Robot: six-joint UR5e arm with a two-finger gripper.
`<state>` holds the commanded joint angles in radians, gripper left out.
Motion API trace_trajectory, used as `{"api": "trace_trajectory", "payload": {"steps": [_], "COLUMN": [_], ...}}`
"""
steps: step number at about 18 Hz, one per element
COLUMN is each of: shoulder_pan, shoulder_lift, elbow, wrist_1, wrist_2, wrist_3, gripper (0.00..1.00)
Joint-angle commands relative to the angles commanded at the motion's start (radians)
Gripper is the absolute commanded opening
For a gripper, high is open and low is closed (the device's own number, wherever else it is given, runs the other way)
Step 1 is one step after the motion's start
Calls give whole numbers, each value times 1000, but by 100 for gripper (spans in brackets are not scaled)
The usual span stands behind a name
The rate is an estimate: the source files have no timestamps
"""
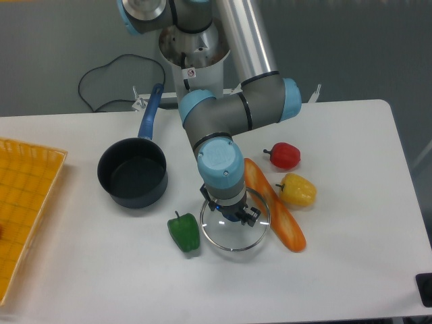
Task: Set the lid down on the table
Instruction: 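Lower the glass lid onto the table between the green pepper and baguette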
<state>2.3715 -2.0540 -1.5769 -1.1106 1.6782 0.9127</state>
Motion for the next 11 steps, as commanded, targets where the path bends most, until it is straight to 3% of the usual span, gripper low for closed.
{"api": "trace_trajectory", "payload": {"steps": [11], "shoulder_pan": [-31], "shoulder_lift": [-6], "elbow": [0], "wrist_1": [-2], "wrist_2": [-2], "wrist_3": [-55], "gripper": [58]}}
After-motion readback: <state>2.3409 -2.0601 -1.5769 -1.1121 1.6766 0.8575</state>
